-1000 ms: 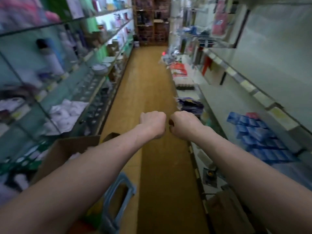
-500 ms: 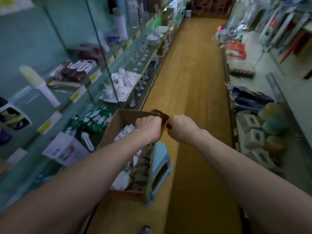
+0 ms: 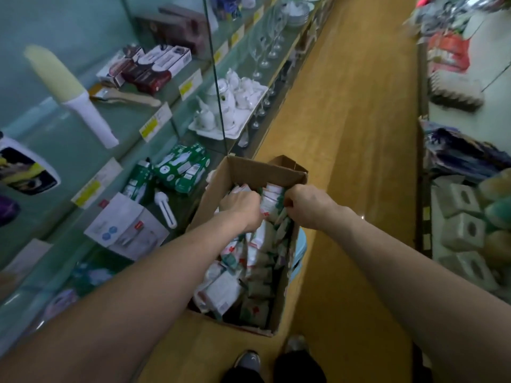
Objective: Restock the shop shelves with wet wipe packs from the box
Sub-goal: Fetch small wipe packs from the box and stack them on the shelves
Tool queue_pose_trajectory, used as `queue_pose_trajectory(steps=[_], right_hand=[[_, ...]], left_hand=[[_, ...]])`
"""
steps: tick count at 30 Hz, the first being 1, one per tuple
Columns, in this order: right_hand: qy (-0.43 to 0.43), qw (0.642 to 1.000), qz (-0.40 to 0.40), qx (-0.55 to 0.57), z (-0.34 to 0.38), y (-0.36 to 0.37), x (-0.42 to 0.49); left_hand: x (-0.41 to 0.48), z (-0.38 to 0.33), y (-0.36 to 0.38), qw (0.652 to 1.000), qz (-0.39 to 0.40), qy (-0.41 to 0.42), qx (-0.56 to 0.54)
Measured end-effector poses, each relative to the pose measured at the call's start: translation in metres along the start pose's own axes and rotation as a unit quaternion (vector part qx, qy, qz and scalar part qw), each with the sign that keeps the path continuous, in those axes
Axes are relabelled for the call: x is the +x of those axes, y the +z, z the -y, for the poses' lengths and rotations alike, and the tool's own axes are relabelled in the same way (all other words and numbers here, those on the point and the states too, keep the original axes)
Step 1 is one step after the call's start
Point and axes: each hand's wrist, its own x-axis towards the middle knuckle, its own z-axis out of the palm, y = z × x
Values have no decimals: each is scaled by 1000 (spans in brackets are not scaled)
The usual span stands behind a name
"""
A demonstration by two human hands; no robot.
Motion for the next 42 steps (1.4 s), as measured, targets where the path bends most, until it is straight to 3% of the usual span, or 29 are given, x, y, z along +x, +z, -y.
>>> queue_pose_trajectory(steps=[12,20,27,31,34,36,40,41,42], right_hand=[[-91,973,152,-149,-23,102,109],[-84,943,204,-249,-33,147,146],[-98,916,212,-325,-34,179,159],[-120,921,169,-329,-32,172,167],[-132,941,141,-280,-27,156,178],[-132,964,141,-184,-24,143,189],[-120,977,175,12,-17,127,195],[-120,973,192,44,-14,126,194],[-128,969,203,60,-11,126,194]], left_hand=[[77,23,82,984,81,-98,-124],[109,25,131,962,111,-136,-209],[117,24,162,946,118,-136,-269],[119,25,171,934,114,-134,-311],[119,27,170,922,95,-120,-356],[119,28,167,911,86,-104,-391],[120,33,165,814,51,-158,-556],[118,36,164,805,46,-170,-566],[116,41,164,817,39,-170,-549]])
